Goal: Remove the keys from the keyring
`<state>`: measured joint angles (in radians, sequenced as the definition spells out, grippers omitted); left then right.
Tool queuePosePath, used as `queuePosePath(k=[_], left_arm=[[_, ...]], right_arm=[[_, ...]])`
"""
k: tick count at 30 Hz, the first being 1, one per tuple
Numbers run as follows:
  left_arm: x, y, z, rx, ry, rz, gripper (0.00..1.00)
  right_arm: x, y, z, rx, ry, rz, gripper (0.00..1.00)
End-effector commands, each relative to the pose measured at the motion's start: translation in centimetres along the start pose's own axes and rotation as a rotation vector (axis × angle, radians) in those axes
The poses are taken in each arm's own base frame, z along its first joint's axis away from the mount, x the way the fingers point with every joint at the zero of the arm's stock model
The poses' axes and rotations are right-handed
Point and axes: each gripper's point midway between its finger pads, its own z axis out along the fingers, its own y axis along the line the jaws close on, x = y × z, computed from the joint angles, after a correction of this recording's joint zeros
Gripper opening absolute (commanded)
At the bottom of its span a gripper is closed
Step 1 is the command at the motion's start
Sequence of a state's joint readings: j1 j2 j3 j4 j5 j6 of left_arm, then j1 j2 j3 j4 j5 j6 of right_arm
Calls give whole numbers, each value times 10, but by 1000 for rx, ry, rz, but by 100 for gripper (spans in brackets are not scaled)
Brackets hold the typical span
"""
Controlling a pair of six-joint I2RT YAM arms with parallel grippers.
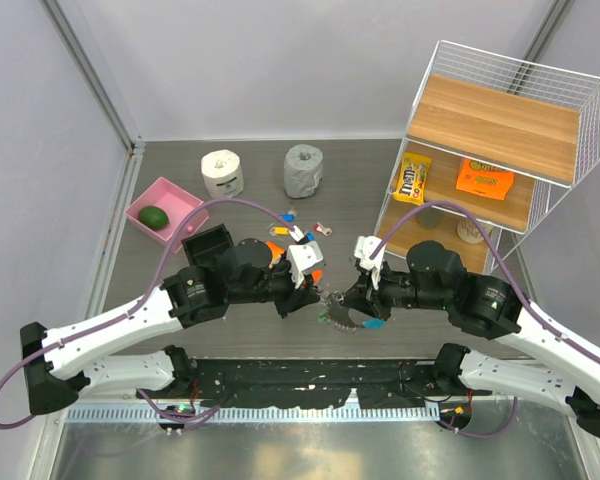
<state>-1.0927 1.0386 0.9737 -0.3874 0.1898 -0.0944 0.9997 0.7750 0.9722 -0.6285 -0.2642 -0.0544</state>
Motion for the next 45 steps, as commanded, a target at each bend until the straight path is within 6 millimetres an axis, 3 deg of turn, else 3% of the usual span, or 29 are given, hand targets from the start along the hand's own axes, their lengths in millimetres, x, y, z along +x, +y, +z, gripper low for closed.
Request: queuePosePath(k=[1,3,5,15,25,27,29,31,38,45], left_arm=[[-26,-1,-8,-4,-53,20,18],[-25,-1,-7,1,-47,22,21],[-24,-3,-8,13,-43,31,0],[-20,-8,-5,49,-43,37,0],[-7,-8,16,65,-47,-16,0],[-9,-7,17,55,-65,-21,9],[-10,-5,17,47,-75,-19,27],[-9,-5,18,50,-74,-14,36],[4,-6,27,66,-25,-19,37],[5,-5,25,62,-36,8,40]], right_arm=[[-15,3,1,-17,-67,-27,5],[-15,3,1,-16,-68,-28,5],[-15,3,0,-14,-74,-27,5],[-17,3,-3,-11,-83,-33,5],[-24,4,-9,-13,-82,-48,5],[-24,3,-10,-10,-67,-53,5],[-24,4,-11,-12,-52,-57,5],[-25,4,-11,-14,-48,-62,5],[-29,6,-11,-29,-55,-63,5],[-31,11,-12,-55,-57,-64,5]])
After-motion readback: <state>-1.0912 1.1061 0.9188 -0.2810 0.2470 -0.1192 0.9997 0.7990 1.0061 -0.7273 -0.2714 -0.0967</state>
